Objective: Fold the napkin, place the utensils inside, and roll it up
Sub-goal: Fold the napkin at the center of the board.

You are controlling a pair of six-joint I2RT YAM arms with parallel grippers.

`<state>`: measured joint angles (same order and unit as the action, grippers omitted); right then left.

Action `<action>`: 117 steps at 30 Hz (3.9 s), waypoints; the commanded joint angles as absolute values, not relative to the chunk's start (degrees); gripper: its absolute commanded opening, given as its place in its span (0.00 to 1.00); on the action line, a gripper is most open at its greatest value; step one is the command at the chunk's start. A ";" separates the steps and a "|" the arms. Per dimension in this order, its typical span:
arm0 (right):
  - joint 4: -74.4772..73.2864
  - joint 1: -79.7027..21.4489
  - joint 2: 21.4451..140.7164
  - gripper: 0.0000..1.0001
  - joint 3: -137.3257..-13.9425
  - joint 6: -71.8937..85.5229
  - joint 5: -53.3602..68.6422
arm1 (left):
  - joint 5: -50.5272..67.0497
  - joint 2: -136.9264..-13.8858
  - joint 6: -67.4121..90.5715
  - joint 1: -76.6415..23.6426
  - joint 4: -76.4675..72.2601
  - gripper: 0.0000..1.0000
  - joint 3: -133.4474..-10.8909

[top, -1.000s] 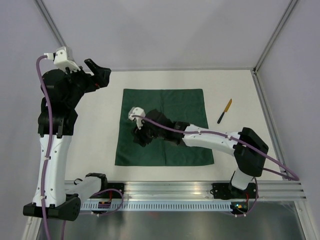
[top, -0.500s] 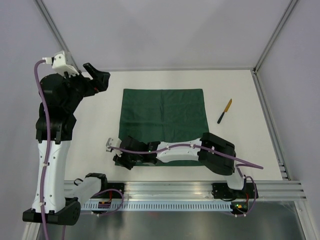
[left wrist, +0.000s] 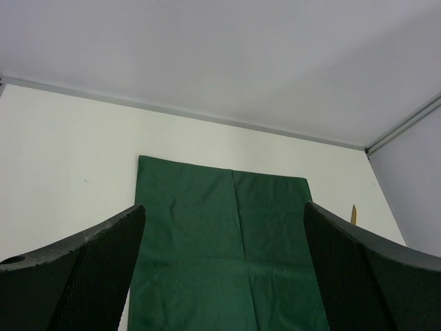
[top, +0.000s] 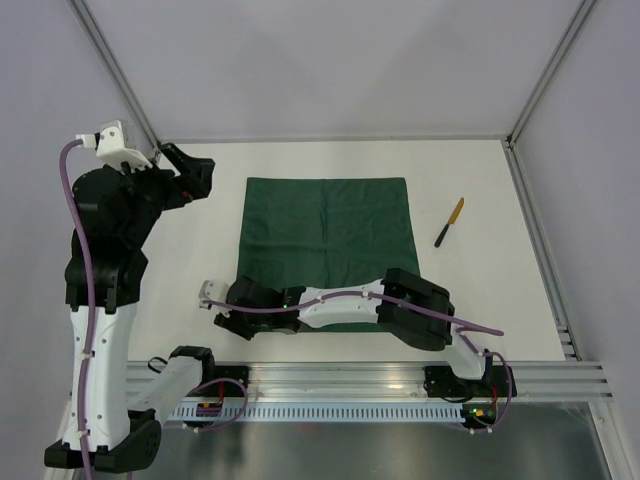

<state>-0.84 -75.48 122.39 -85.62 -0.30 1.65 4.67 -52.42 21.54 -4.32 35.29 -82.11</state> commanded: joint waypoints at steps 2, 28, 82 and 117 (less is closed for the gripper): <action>0.18 -76.11 124.71 0.45 -89.21 -1.58 0.44 | 3.96 -51.33 20.74 -4.22 37.62 1.00 -82.00; -1.85 -76.46 130.34 0.31 -90.53 -1.23 -3.87 | 3.16 -49.83 20.39 -4.31 37.79 1.00 -78.75; -6.07 -65.23 113.74 0.01 -86.76 -2.99 -3.34 | 4.83 -49.39 21.27 -4.31 34.10 1.00 -74.18; -2.20 -35.78 107.93 0.00 -78.49 -5.54 -2.37 | 9.05 -53.96 23.91 -4.31 26.64 1.00 -70.49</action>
<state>-3.79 -37.80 110.15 -78.50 -4.99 -2.35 7.01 -53.76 21.58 -4.32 29.47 -71.09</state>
